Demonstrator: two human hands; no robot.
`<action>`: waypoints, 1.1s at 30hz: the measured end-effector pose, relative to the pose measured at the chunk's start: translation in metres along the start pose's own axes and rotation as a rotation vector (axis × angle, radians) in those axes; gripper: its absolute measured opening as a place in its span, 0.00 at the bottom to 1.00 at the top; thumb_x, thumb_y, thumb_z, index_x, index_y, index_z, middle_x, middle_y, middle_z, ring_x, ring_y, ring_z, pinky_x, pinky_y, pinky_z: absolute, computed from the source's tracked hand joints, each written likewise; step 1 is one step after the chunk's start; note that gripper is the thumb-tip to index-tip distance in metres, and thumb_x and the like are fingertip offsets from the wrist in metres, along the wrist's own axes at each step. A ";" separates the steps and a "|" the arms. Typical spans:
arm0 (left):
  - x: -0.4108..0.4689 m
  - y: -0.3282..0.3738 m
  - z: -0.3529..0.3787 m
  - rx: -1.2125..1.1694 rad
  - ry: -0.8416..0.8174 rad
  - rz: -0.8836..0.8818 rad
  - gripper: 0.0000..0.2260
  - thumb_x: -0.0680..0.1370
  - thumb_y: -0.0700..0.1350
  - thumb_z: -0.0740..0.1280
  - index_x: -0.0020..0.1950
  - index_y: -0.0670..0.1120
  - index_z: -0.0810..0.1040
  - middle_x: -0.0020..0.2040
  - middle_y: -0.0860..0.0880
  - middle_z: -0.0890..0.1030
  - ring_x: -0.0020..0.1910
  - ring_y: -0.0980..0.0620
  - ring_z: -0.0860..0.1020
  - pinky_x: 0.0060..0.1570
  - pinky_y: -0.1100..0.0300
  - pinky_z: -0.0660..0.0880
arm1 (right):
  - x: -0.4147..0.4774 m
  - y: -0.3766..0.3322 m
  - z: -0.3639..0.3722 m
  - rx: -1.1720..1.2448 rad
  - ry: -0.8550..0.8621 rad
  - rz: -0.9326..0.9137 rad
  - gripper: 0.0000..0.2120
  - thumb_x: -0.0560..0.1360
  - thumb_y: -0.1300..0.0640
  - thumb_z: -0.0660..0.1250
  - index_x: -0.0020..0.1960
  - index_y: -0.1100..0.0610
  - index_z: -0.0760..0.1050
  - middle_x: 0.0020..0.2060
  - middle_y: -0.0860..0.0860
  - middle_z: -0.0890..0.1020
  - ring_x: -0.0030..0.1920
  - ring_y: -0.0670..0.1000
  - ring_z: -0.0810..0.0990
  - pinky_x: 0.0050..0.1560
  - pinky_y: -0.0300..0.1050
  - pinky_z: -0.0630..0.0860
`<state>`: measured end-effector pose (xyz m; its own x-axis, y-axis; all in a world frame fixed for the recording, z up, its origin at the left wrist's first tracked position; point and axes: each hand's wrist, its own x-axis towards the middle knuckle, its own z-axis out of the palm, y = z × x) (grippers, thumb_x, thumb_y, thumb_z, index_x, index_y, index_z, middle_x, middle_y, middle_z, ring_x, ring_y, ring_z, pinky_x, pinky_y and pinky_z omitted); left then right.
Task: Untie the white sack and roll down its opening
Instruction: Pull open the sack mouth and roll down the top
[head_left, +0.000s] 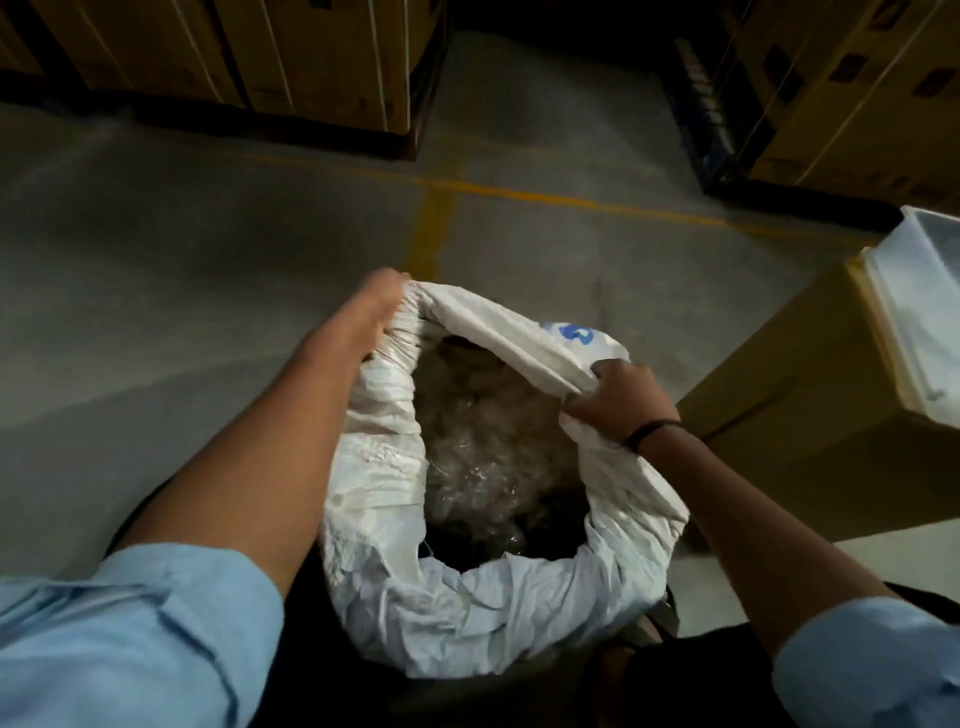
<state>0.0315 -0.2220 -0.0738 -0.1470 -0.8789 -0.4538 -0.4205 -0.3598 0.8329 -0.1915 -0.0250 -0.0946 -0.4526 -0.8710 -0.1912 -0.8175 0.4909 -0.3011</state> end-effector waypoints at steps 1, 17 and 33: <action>-0.001 0.001 0.003 0.221 0.128 0.058 0.19 0.85 0.50 0.56 0.56 0.37 0.80 0.65 0.33 0.77 0.59 0.37 0.78 0.60 0.47 0.73 | -0.001 -0.001 -0.004 0.034 -0.040 -0.032 0.19 0.67 0.44 0.73 0.51 0.56 0.79 0.46 0.57 0.83 0.43 0.56 0.79 0.41 0.44 0.72; -0.062 0.009 0.105 0.748 -0.378 0.632 0.29 0.78 0.72 0.53 0.44 0.50 0.80 0.54 0.42 0.84 0.52 0.42 0.80 0.46 0.55 0.69 | -0.026 0.002 -0.031 0.212 0.027 0.033 0.38 0.59 0.32 0.75 0.61 0.51 0.73 0.52 0.50 0.80 0.50 0.52 0.79 0.48 0.48 0.76; -0.041 0.008 0.120 0.626 0.186 1.090 0.17 0.80 0.61 0.60 0.53 0.50 0.82 0.50 0.48 0.85 0.51 0.43 0.82 0.50 0.52 0.75 | -0.046 0.045 -0.053 1.023 -0.604 0.367 0.24 0.58 0.63 0.73 0.53 0.70 0.79 0.42 0.62 0.80 0.41 0.60 0.78 0.47 0.51 0.75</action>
<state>-0.0734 -0.1519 -0.0864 -0.5759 -0.6737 0.4631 -0.5184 0.7390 0.4303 -0.2266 0.0363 -0.0494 -0.1380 -0.6634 -0.7354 0.0986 0.7296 -0.6767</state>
